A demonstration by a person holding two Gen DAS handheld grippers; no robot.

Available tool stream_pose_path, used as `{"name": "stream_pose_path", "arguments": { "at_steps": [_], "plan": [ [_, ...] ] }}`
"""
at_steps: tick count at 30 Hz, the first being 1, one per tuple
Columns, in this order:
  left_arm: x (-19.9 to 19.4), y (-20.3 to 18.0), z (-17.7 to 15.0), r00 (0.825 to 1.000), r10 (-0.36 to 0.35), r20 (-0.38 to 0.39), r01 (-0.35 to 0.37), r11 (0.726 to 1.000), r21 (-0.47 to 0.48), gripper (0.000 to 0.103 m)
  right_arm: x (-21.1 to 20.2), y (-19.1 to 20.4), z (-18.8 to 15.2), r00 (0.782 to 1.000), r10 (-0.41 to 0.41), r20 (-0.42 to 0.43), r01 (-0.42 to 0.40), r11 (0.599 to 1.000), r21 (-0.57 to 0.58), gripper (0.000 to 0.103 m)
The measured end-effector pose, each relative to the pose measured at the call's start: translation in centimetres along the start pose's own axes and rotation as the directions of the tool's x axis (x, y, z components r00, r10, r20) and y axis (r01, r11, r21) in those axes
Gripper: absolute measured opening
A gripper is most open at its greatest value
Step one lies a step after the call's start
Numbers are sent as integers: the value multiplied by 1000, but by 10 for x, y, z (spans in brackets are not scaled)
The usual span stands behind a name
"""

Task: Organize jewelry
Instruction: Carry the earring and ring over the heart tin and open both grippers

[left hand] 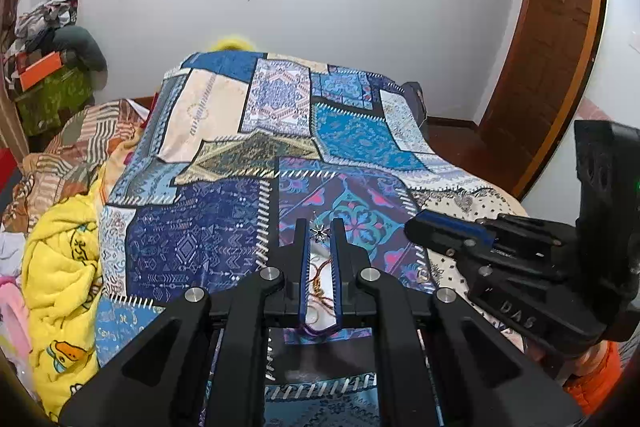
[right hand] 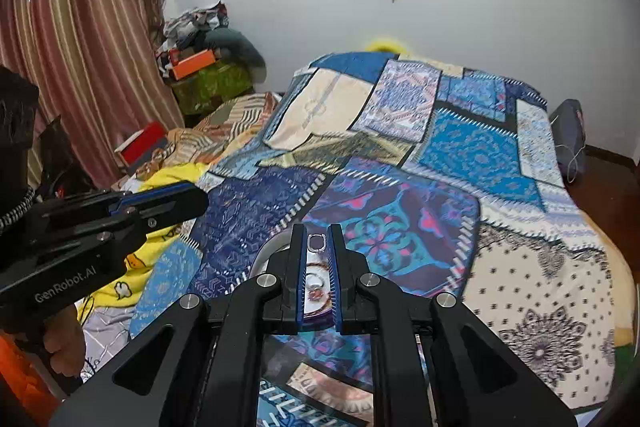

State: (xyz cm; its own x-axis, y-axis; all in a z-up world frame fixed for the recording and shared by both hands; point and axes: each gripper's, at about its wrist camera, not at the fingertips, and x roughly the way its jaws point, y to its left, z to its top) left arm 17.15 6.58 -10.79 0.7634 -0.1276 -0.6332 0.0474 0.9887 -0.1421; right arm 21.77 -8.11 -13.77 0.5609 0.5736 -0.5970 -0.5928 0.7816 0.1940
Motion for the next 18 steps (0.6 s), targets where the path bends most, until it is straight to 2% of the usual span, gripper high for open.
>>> {"name": "stream_pose_path", "arguments": {
  "at_steps": [9,18],
  "plan": [
    [37,13,-21,994,-30,-103,26,999,-39,9,35,5,-20,994,34,-102,-35,999,-3,9],
    [65,15,-30,987,-26,-156,20,999,-35,9,55,9,-34,984,53,-169,-56,998,-11,9]
  ]
}}
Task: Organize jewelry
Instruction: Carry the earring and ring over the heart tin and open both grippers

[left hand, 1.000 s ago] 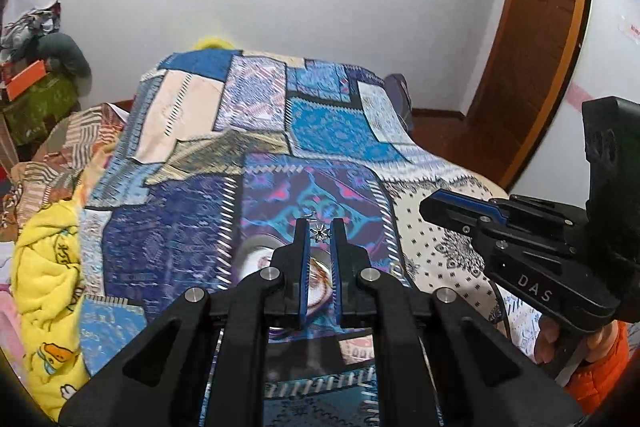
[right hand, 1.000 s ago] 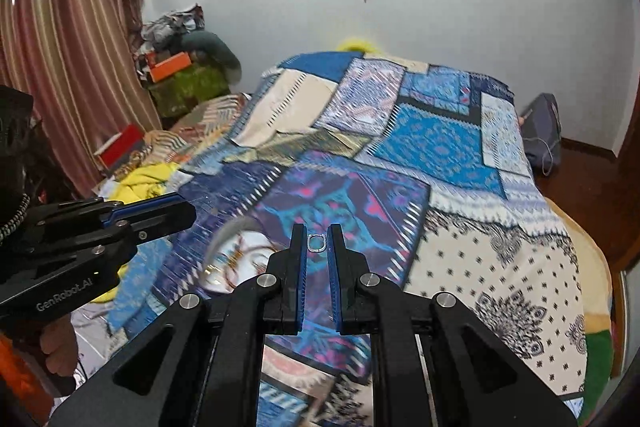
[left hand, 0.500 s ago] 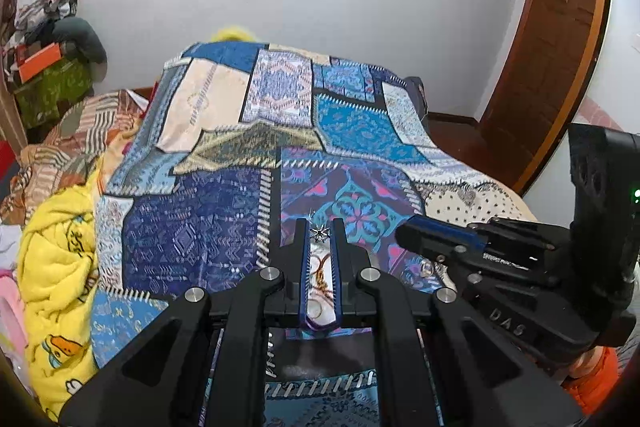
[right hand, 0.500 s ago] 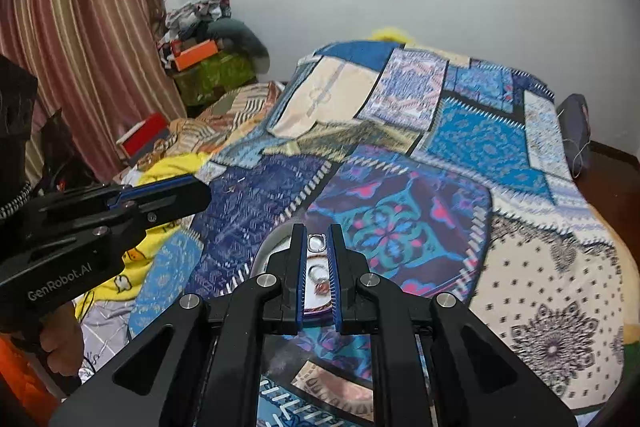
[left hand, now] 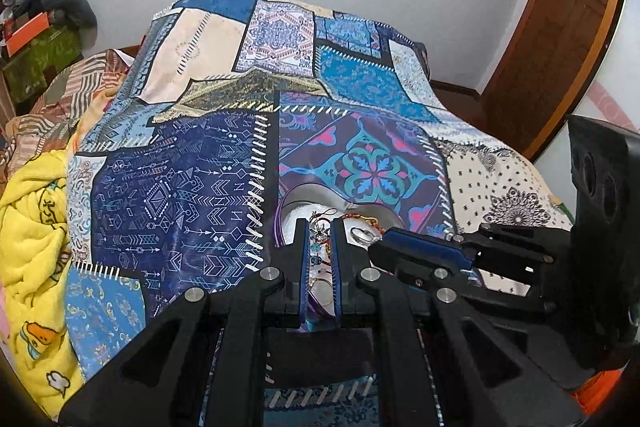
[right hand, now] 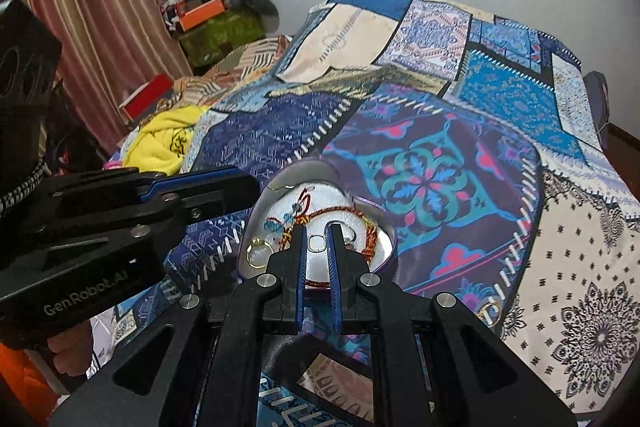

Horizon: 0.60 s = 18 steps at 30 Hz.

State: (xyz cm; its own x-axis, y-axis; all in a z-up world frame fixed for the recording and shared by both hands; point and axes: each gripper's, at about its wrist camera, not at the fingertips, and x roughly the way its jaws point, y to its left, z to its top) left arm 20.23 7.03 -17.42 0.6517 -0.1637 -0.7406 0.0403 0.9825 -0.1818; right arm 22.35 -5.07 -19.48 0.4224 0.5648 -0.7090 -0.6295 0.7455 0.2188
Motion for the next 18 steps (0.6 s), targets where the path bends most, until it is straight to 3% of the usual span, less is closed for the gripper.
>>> {"name": "stream_pose_path", "arguments": {
  "at_steps": [18],
  "plan": [
    [15,8,-4,999,-2,-45,1,1000,-19,9,18,9,-4,998,-12,-58,9,998,-62,9]
  ]
}}
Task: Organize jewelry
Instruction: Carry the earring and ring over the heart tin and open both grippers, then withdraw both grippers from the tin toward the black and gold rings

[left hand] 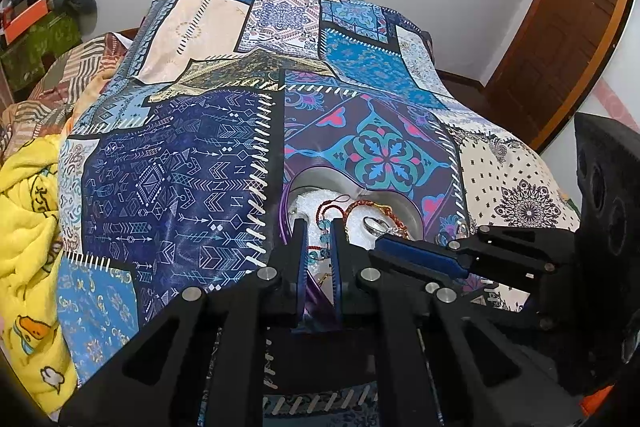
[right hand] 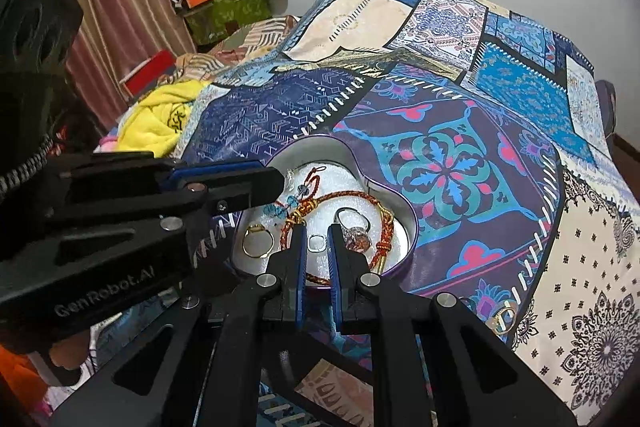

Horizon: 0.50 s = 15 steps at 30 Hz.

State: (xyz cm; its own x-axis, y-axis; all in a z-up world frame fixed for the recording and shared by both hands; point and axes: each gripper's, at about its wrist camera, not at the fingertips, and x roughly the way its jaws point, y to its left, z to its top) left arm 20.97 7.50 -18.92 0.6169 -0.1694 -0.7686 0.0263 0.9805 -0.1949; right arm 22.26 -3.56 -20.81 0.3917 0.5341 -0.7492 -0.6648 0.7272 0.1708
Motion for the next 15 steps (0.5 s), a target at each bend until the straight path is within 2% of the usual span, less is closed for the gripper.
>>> {"name": "stream_pose_path", "arguments": {
  "at_steps": [7,9,11,13,15],
  "plan": [
    [-12,3,1,1000,7,14,-7,1000,-11,12,-1,2,2,1000,-27,-5,27,999,-19,11],
    [-17,5,2,1000,10,22,-10,1000,-17,16,-1,2,3,999,-36,-9,36,999,-19,16],
    [-23,6,2,999,11,34,-10,1000,-25,28,-1,1,3,999,-36,-8,36,999,-14,19],
    [-30,7,3,998,17,56,-15,999,-32,35,-4,0,3,999,-41,-2,41,999,-13,23],
    [-37,8,3,997,26,75,-24,999,-32,37,-7,0,3,999,-51,6,51,999,-17,26]
  ]
}}
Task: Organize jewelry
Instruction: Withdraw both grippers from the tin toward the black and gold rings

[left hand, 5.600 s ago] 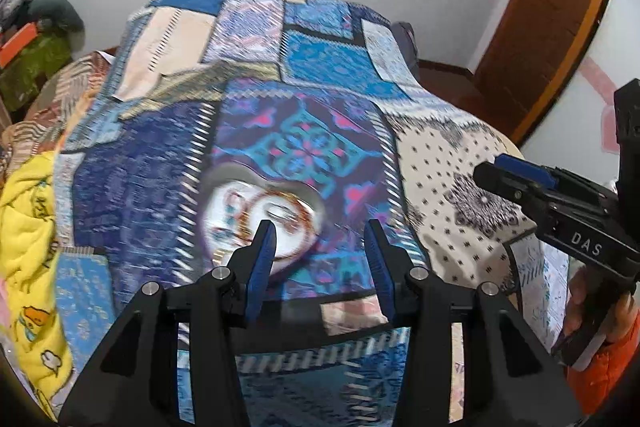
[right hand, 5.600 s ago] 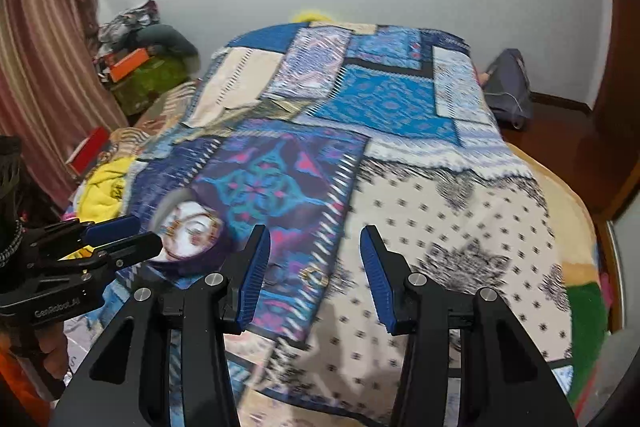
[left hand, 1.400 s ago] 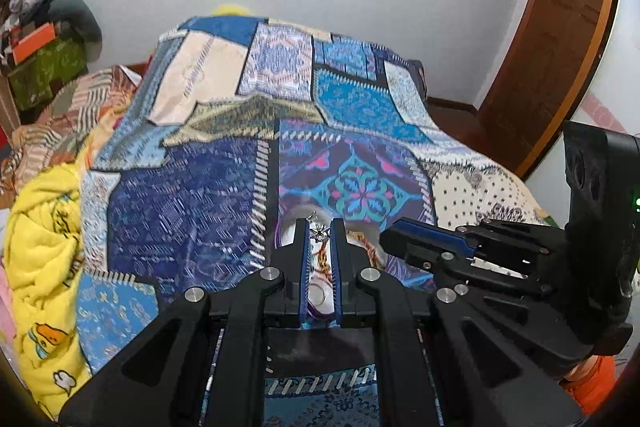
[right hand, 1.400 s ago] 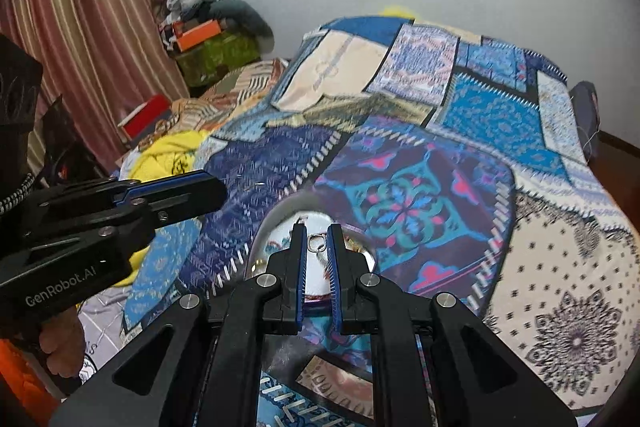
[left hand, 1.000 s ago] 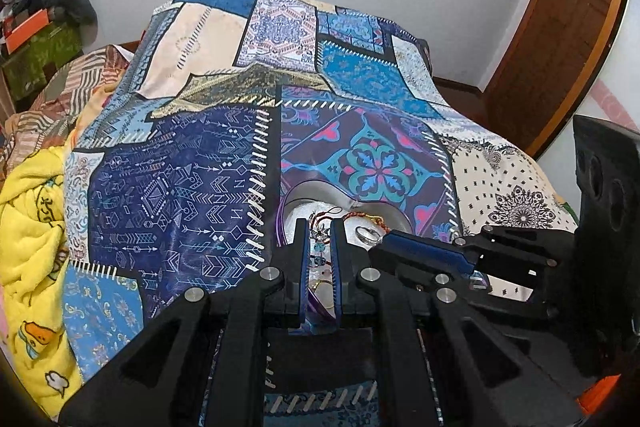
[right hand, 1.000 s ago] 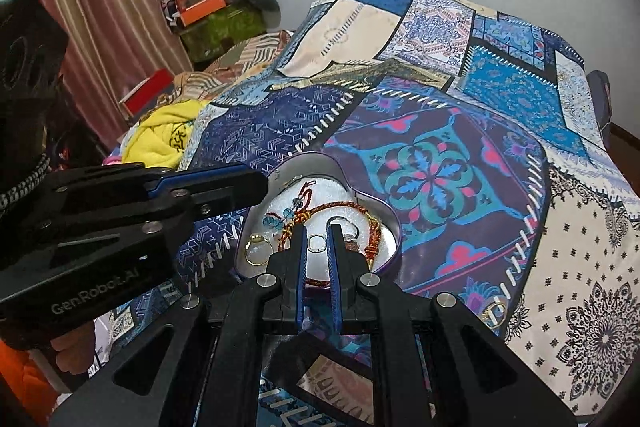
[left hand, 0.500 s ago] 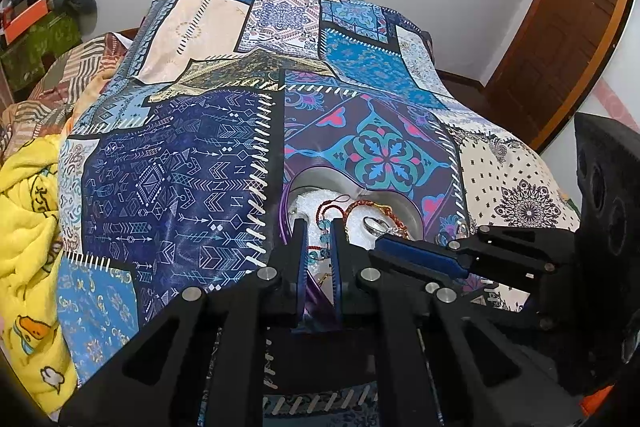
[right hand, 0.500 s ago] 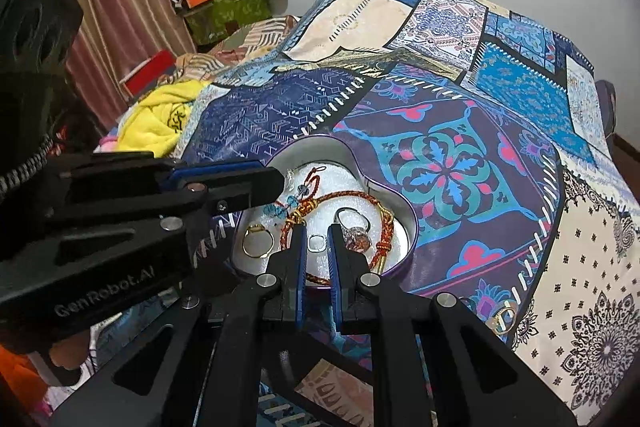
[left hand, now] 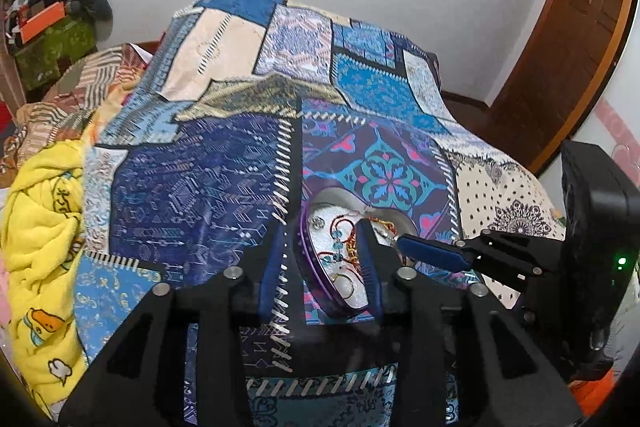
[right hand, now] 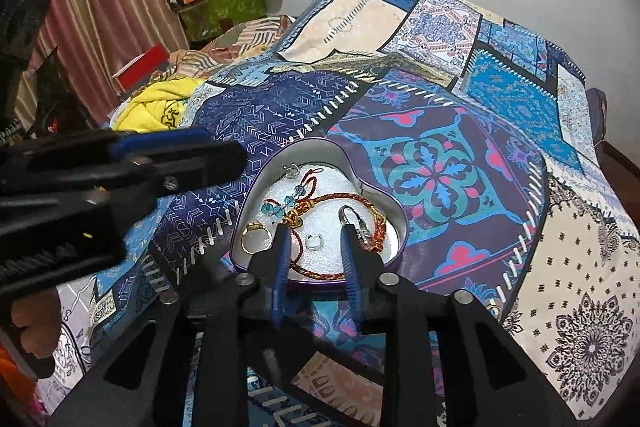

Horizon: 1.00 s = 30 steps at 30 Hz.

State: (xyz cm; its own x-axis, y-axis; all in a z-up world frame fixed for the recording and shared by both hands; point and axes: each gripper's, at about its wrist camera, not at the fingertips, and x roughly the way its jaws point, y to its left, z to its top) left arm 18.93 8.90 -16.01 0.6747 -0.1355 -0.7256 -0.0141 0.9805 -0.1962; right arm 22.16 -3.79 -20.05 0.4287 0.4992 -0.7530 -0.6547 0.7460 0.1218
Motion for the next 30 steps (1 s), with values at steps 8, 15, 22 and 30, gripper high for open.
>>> {"name": "stream_pose_path", "arguments": {
  "at_steps": [8,15,22,30],
  "plan": [
    [-13,-5,1,999,34,19,-35,999,11,39,-19,-5,1,999,-28,42,27,1000,12,31],
    [-10,-21,-3,1000,26,1,-26,999,26,39,-37,-18,-1,996,-65,69,63,997,36,32],
    [3,-50,-7,999,-2,-36,4,998,64,39,-58,-46,-13,990,-122,77,116,990,86,32],
    [23,-89,-24,994,-34,-99,47,990,133,43,-66,-95,-45,986,-168,2,164,969,185,39]
  ]
}}
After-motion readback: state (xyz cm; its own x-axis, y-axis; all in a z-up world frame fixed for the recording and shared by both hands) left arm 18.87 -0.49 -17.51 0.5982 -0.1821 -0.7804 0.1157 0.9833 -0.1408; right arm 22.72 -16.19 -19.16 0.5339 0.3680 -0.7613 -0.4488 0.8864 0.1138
